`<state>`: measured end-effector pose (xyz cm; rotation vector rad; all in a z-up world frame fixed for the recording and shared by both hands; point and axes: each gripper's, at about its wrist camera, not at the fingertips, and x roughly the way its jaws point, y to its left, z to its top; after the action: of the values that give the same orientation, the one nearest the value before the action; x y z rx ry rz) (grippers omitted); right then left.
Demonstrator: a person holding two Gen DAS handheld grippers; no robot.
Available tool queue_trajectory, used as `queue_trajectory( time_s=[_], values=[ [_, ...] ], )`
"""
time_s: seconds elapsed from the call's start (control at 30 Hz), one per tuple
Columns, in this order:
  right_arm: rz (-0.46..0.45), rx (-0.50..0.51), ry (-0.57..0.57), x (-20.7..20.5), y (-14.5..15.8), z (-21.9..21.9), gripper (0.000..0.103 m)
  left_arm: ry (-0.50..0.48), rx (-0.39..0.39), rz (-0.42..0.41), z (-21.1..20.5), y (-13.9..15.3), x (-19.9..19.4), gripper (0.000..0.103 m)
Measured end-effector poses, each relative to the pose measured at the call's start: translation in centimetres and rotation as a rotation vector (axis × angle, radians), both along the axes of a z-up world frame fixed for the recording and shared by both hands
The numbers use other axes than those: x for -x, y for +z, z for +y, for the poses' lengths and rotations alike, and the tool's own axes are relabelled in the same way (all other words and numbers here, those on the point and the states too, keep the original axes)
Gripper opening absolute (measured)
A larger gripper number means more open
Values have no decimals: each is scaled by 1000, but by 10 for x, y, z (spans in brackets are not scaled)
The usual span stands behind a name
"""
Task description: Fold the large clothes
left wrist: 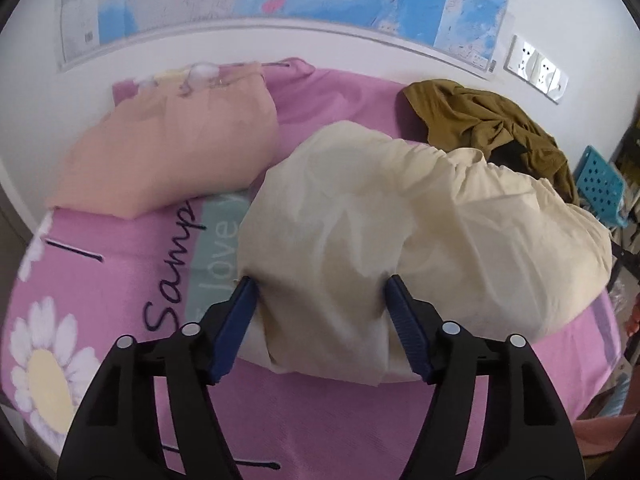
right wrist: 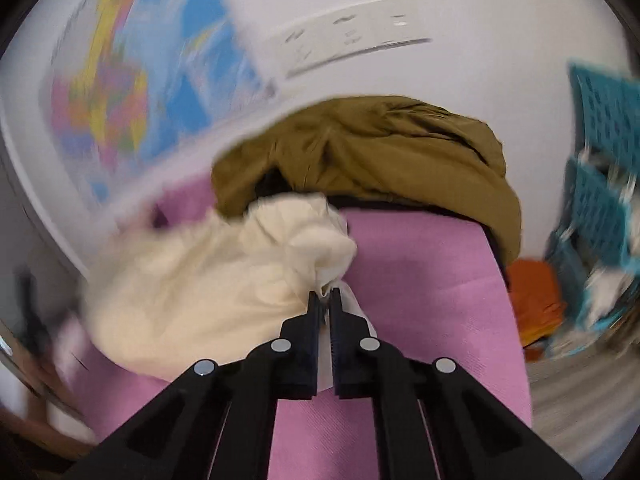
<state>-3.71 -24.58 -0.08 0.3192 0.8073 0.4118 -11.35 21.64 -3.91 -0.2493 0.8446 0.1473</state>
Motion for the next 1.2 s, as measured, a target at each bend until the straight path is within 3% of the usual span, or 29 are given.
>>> queue_trajectory(
  time_s=[0.1,0.13,0.17,0.2,0.23,0.33,0.37,0.43,0.47,0.5,0.57,0.67,0.73,0.87,0.9,1.0,1.07,1.1,1.2],
  values=[
    [105,-17,3,-7,-20,-3,7,8,28,-3,7,-3,-1,66],
    [118,-67,-29,-5,-23,-11,13,12,31,-1,7,-4,-1,65],
    [121,-128,-75,0,-21,-22,28,15,41,3,9,-5,0,65],
    [105,-141,-99,4,-18,-26,31,15,43,4,9,-5,0,65],
    [75,-121,-115,9,-12,-27,31,11,44,3,9,-3,0,66],
    [18,-33,-79,14,3,-7,52,-8,57,-18,9,5,1,72],
    [10,-4,-50,12,5,2,53,-12,57,-25,10,6,0,73],
    [24,27,-18,3,1,15,49,-4,49,-28,10,9,-3,73],
    [48,17,-6,-4,-4,18,20,-4,54,-26,11,9,-5,73],
    [71,11,-1,-10,-9,20,12,1,58,-19,13,7,-7,73],
    [88,-8,-15,-20,-18,13,7,23,43,6,16,1,-10,75],
    [145,56,-46,-28,-33,20,7,37,37,52,20,-9,-13,80],
    [117,121,-31,-26,-25,32,6,34,48,42,22,-7,-11,80],
    [66,83,-35,-27,-6,35,3,20,-1,7,19,1,-11,87],
    [50,74,-29,-33,-1,38,2,19,1,15,20,-1,-13,84],
    [-19,77,-35,-48,14,51,1,-1,94,29,26,-11,-20,50],
    [-57,98,-49,-57,17,59,1,9,104,18,27,-14,-19,43],
    [-46,96,-43,-61,14,61,2,13,91,9,26,-14,-17,39],
    [144,56,25,-74,-19,61,8,-11,80,19,22,-14,-11,41]
  ],
)
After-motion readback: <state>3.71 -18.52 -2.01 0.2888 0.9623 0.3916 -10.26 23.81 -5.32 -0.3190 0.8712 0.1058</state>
